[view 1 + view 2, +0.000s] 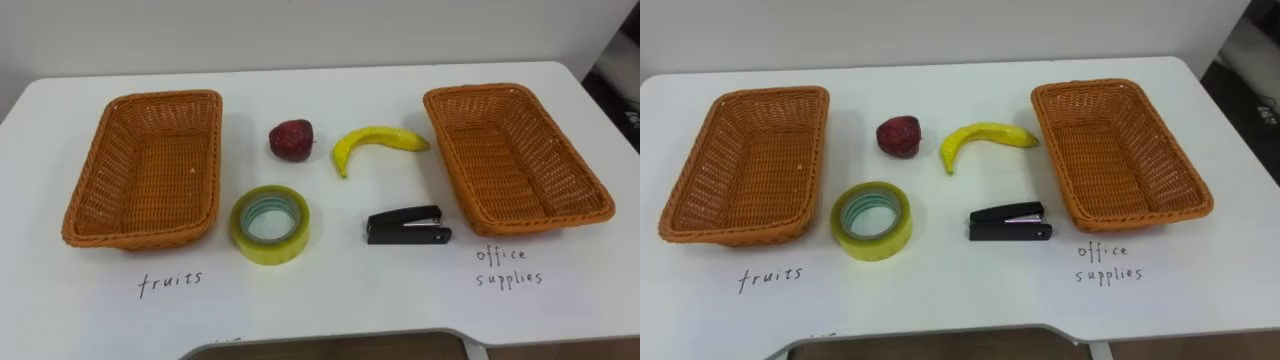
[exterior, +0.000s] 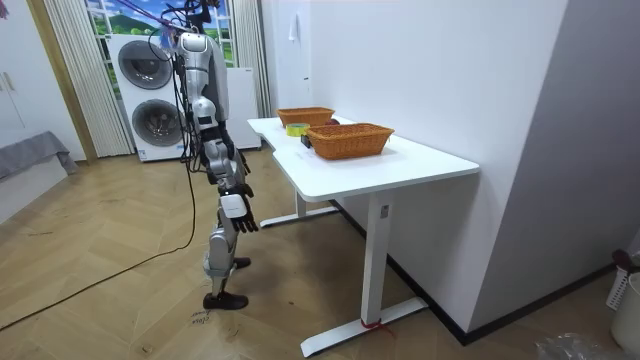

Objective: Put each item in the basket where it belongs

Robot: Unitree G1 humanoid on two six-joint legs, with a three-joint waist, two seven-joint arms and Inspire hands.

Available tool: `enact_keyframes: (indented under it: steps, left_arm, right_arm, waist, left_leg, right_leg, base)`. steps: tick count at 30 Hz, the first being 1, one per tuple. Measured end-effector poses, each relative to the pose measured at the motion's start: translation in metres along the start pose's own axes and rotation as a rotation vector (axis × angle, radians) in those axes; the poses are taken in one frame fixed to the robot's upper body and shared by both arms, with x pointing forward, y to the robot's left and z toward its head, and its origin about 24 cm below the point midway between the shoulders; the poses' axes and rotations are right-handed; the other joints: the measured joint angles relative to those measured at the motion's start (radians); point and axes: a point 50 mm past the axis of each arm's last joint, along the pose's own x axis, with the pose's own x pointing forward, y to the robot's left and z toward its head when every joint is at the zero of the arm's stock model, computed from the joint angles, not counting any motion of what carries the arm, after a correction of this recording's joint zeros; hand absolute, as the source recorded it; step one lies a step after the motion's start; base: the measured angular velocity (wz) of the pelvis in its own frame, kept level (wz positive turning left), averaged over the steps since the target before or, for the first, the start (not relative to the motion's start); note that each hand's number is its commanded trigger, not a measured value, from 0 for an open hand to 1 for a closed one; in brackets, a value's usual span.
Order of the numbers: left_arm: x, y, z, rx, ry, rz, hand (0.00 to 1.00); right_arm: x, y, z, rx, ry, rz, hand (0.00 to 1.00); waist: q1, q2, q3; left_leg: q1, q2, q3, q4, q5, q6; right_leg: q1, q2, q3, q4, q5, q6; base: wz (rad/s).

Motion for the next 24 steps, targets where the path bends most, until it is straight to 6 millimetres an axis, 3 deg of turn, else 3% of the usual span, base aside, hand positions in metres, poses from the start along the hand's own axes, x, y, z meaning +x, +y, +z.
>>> enact_keyframes:
  steps: [6, 16, 24]
  left_arm:
    - [0.0000, -0.0001, -0.0001, 0.001, 0.000, 0.000, 0.00]
    - [0.0001, -0.0001, 0.0018, 0.000, -0.007, 0.002, 0.00]
    - [-0.0010, 0.0015, -0.0061, 0.004, 0.019, 0.017, 0.00]
  right_arm:
    - [-0.0001, -0.0001, -0.0005, -0.001, 0.001, -0.001, 0.00]
    - [0.0000, 0.0006, -0.0016, 0.008, 0.011, 0.007, 0.00]
    - [-0.0002, -0.0011, -0.0051, 0.014, 0.020, -0.035, 0.00]
  waist:
    - [0.001, -0.003, 0.0003]
    - [0.001, -0.009, -0.0098]
    - [0.001, -0.011, -0.0061]
  left_leg:
    - [-0.001, 0.000, 0.003, -0.001, 0.000, 0.000]
    - [0.000, 0.000, 0.003, 0.000, 0.000, 0.000]
    - [0.002, 0.000, 0.003, 0.000, 0.000, 0.000]
  right_leg:
    - [-0.003, 0.000, 0.006, 0.000, 0.000, 0.000]
    - [-0.002, 0.001, 0.006, 0.000, 0.000, 0.000]
    - [0.001, 0.001, 0.005, 0.000, 0.000, 0.000]
  base:
    - [0.00]
    - [0.00]
    - [0.00]
